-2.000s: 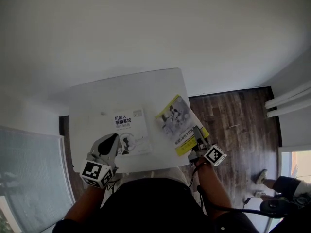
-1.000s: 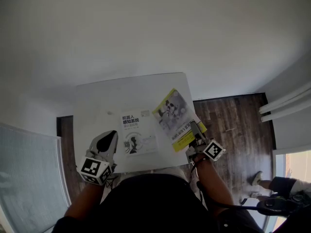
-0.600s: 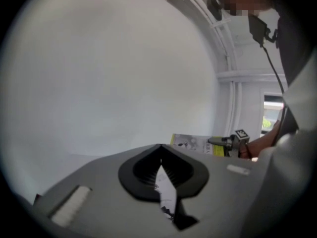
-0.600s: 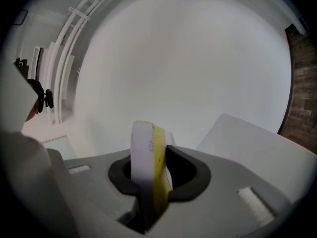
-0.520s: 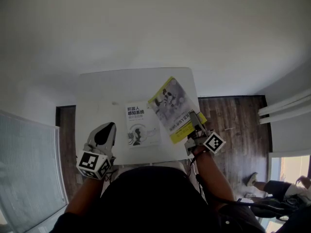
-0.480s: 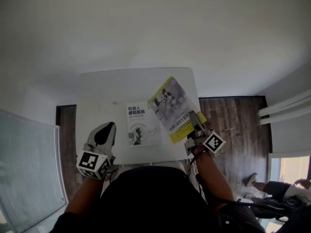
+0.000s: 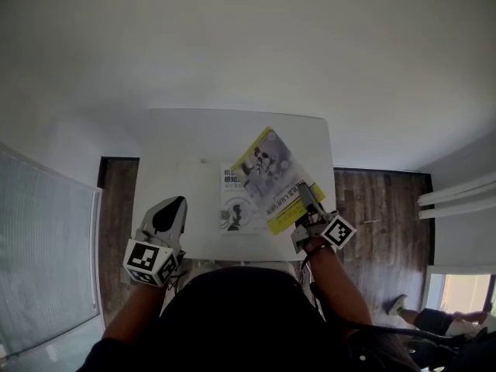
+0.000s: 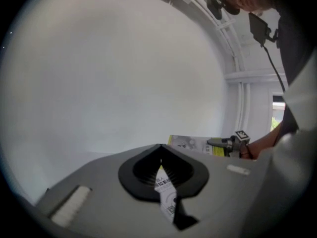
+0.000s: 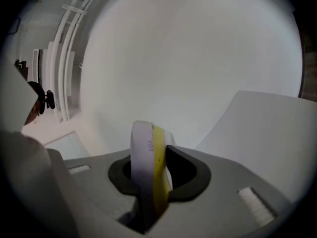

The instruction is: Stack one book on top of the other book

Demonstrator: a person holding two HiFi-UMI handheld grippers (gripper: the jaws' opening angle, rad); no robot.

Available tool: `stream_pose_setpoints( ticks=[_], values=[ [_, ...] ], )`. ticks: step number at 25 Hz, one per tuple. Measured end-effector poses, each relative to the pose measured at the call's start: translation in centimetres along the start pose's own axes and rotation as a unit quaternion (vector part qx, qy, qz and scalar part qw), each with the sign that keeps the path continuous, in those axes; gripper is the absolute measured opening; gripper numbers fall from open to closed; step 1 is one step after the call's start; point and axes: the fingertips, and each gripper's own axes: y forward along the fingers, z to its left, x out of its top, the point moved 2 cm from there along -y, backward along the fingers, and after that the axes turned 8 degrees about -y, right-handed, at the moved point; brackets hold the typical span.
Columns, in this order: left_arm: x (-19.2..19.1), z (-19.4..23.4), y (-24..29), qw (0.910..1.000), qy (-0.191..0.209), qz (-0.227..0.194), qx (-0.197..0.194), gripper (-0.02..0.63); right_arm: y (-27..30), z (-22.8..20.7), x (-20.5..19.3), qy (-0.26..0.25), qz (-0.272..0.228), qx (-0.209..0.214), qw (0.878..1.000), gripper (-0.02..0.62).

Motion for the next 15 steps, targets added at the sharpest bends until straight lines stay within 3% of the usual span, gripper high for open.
stream_pose_setpoints(
  ticks=[3,15],
  values=[
    [-0.9,2.6,-1.8,0.9999,-0.007,-0.004,0.011,0.003,1.9,0.9,-3.0,0.0,0.018,0.008,1.0,0.084],
    [0.6,0.2,-3.5,0.9983,0.0,-0.009,0.058,0.003,2.3,1.5,-2.5,0.028,0.043,0.049,0.997,0.086]
  ],
)
